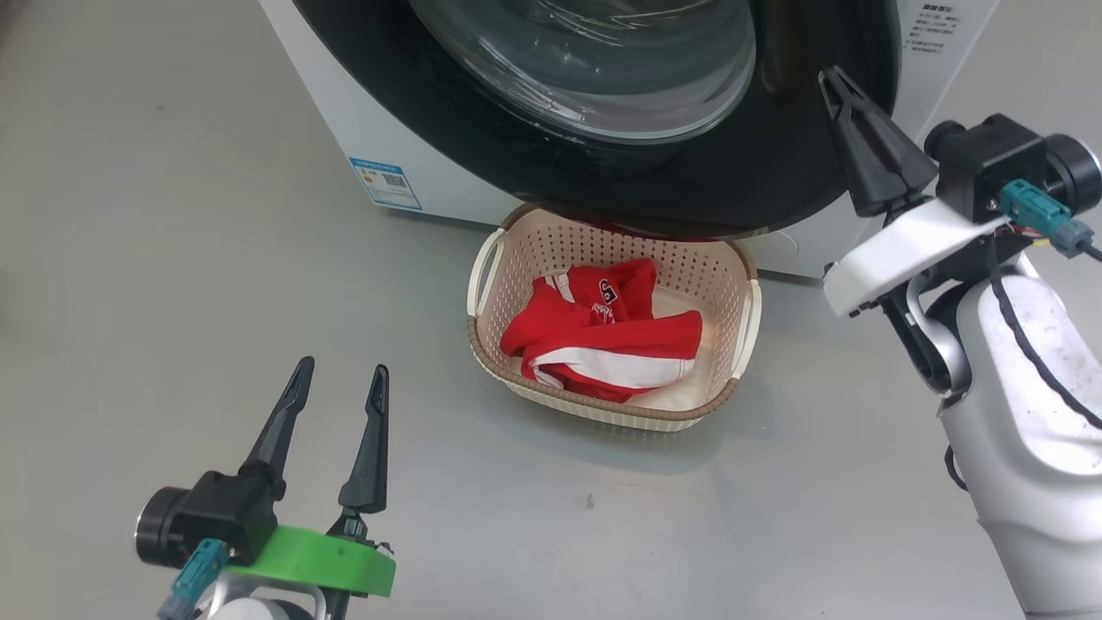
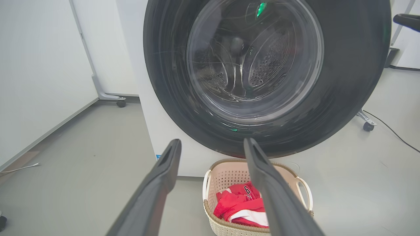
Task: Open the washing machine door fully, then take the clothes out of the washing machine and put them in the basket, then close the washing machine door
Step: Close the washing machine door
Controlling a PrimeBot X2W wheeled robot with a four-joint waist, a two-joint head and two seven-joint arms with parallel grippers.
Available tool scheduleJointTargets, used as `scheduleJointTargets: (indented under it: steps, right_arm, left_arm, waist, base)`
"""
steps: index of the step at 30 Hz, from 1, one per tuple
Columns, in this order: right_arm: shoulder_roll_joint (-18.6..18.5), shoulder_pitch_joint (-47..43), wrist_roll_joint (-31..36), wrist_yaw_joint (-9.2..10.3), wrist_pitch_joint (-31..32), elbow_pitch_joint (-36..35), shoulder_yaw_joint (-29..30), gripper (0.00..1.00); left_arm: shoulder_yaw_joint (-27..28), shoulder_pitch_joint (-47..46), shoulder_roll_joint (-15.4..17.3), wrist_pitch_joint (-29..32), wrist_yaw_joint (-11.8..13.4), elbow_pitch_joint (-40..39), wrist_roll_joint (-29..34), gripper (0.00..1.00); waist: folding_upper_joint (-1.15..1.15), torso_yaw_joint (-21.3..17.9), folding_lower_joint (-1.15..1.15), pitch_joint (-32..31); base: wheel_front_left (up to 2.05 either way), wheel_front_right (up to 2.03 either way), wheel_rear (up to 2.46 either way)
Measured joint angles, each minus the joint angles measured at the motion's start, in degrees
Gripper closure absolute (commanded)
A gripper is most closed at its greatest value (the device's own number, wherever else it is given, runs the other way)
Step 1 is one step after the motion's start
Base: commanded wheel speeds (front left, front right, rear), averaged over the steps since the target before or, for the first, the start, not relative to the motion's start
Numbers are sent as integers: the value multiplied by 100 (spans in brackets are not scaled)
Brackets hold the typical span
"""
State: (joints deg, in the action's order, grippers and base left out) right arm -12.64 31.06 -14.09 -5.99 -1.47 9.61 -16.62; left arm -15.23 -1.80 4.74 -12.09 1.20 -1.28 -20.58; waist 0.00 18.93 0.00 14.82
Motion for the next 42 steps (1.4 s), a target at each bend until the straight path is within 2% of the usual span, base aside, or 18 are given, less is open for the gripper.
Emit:
scheduleJointTargets:
  steps: [17, 42]
  right_arm:
    - [-97, 1264, -63, -66, 218, 715, -34, 100]
    - [-174, 2727, -218, -92, 205, 1990, 354, 100]
  left_arm:
    - [-120, -374, -94, -114, -49, 141, 0, 0]
    - [-321, -782, -212, -218, -108, 456, -20, 0]
  waist:
    - [0, 346, 0, 535]
    - [0, 616, 0, 929]
  base:
    - [0, 0, 0]
    - [0, 0, 0]
